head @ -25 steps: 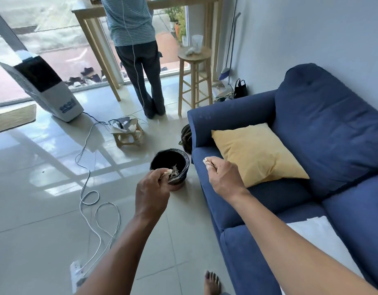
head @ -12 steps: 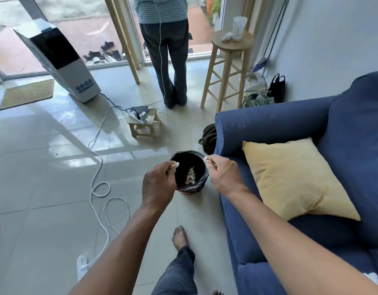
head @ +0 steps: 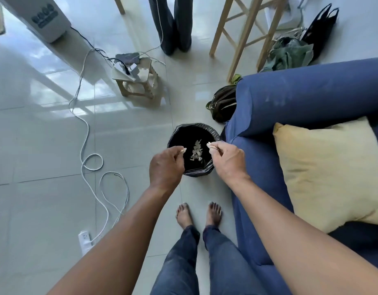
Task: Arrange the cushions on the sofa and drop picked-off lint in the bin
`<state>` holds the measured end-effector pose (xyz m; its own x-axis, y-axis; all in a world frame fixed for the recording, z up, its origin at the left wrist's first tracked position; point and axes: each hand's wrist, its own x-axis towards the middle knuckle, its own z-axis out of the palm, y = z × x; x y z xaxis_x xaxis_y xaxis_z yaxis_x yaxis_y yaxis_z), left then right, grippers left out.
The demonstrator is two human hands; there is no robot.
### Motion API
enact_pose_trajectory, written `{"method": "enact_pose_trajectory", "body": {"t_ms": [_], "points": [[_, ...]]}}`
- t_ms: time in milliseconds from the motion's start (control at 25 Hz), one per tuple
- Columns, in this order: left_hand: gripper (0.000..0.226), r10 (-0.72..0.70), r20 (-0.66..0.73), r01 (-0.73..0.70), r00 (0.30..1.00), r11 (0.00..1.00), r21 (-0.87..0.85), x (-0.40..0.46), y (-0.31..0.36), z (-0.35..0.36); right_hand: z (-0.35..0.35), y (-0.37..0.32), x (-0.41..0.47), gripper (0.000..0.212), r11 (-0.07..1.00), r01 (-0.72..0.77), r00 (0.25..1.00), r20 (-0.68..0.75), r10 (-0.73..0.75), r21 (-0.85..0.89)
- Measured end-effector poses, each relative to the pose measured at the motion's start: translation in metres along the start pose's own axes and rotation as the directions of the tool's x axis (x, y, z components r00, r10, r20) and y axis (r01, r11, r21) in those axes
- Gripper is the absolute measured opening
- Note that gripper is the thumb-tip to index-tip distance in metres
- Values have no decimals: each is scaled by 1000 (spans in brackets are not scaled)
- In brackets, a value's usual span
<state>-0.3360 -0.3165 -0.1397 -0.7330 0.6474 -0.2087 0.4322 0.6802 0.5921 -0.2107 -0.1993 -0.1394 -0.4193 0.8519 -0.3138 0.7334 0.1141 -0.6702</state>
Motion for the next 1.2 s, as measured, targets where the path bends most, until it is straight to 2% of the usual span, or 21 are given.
{"method": "enact_pose_trajectory", "body": {"t_ms": [200, 280, 360, 440, 640, 760, 960, 1080, 1200], "points": [[20, -167, 117, 161, 979, 985, 57, 59, -47, 87, 69, 57, 84, 22, 973, -215, 967, 119, 224, -84], [21, -244, 180, 238, 953, 970, 56, 78, -69, 125, 92, 80, 111, 23, 957, -246, 940, 203, 274, -150], [35, -330, 251, 336, 910, 942, 22, 90, -82, 150, 102, 94, 126, 35, 943, -251, 910, 278, 307, -220], [47, -385, 270, 393, 882, 919, 29, 94, -85, 158, 104, 105, 132, 42, 946, -232, 905, 307, 295, -227], [44, -380, 206, 379, 902, 924, 46, 76, -51, 128, 68, 105, 109, 43, 956, -271, 918, 269, 292, -113], [43, -310, 196, 314, 930, 949, 10, 57, -14, 96, 27, 81, 89, 45, 966, -253, 934, 251, 256, -44], [42, -46, 157, 42, 987, 999, 29, 41, 58, 44, -43, 42, 55, 41, 987, -150, 984, 110, 144, 51], [44, 106, 170, -115, 980, 992, 44, 31, 97, 19, -85, 24, 28, 45, 989, -136, 990, -13, 137, 60], [49, 239, 248, -269, 939, 958, 97, 15, 125, 3, -117, 13, -7, 48, 992, -125, 986, -105, 127, 26]]}}
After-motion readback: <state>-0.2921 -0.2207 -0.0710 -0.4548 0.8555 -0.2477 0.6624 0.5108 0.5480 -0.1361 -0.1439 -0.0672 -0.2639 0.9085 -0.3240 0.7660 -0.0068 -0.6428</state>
